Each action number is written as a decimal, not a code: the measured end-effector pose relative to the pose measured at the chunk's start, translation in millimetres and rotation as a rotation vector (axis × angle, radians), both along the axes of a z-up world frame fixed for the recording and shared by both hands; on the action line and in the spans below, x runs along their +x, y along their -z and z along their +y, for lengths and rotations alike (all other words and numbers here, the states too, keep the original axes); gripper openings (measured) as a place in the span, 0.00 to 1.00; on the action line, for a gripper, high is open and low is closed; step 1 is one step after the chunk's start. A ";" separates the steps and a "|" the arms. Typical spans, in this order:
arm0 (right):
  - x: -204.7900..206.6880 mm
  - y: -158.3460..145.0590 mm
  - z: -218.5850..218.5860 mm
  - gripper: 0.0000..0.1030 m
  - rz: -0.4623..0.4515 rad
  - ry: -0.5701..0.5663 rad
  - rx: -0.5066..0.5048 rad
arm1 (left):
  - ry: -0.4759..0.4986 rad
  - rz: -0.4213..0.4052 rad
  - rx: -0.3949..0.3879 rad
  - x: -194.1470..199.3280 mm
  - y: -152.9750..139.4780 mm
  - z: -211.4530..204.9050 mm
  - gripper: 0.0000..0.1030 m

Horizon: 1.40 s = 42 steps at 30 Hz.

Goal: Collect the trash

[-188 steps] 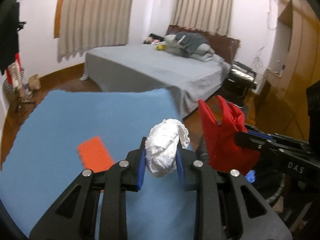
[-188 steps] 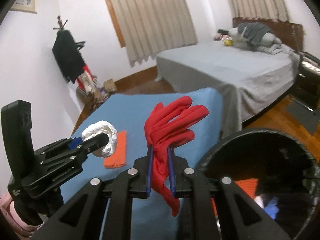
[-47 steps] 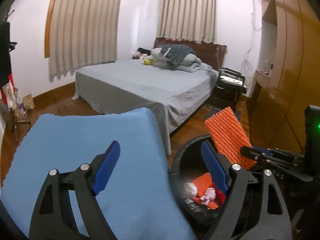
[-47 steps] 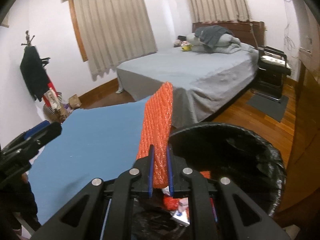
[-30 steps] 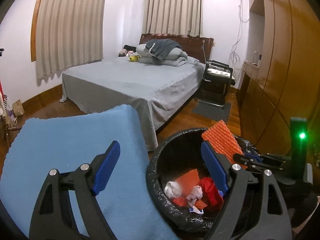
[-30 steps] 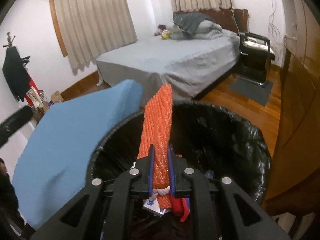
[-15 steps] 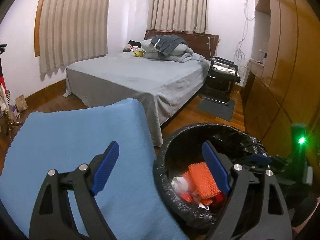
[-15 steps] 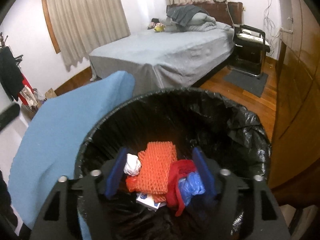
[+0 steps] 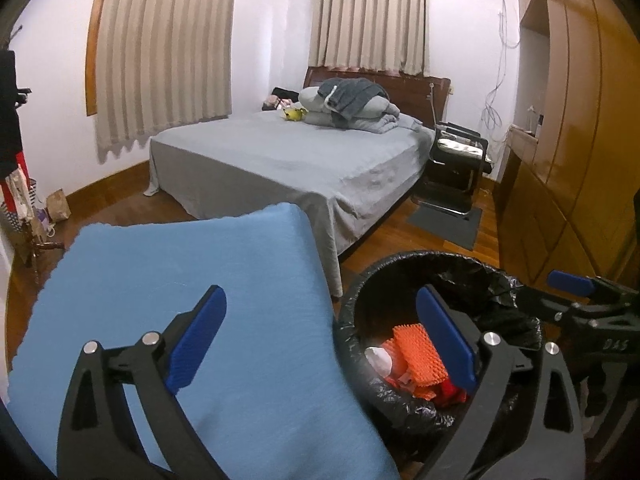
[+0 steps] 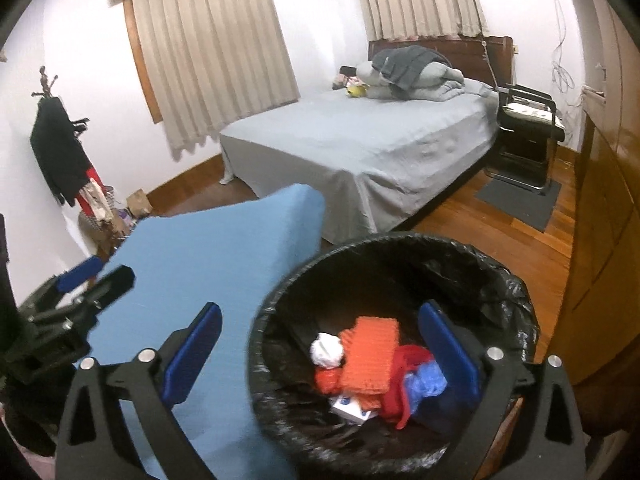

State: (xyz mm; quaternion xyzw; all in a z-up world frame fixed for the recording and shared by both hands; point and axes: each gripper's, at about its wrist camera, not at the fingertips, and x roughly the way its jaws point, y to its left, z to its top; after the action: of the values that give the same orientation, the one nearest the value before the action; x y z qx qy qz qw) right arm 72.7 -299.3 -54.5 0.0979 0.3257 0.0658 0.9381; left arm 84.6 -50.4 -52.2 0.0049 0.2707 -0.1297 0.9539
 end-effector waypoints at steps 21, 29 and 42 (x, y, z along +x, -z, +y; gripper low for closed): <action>-24.1 -33.0 20.9 0.94 -0.070 -0.046 -0.014 | -0.036 -0.053 0.012 -32.6 -30.7 11.9 0.94; -24.5 -33.0 21.3 0.94 -0.070 -0.046 -0.015 | -0.037 -0.056 0.012 -34.1 -31.3 12.1 0.94; -25.0 -32.8 22.5 0.94 -0.067 -0.047 -0.015 | -0.037 -0.057 0.012 -34.6 -31.8 12.3 0.94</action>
State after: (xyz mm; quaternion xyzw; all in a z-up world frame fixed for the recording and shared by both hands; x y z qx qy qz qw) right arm 47.7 -276.8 -21.7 0.0809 0.2968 0.0883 0.9474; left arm 50.0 -38.1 -20.5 0.0093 0.2445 -0.1104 0.9633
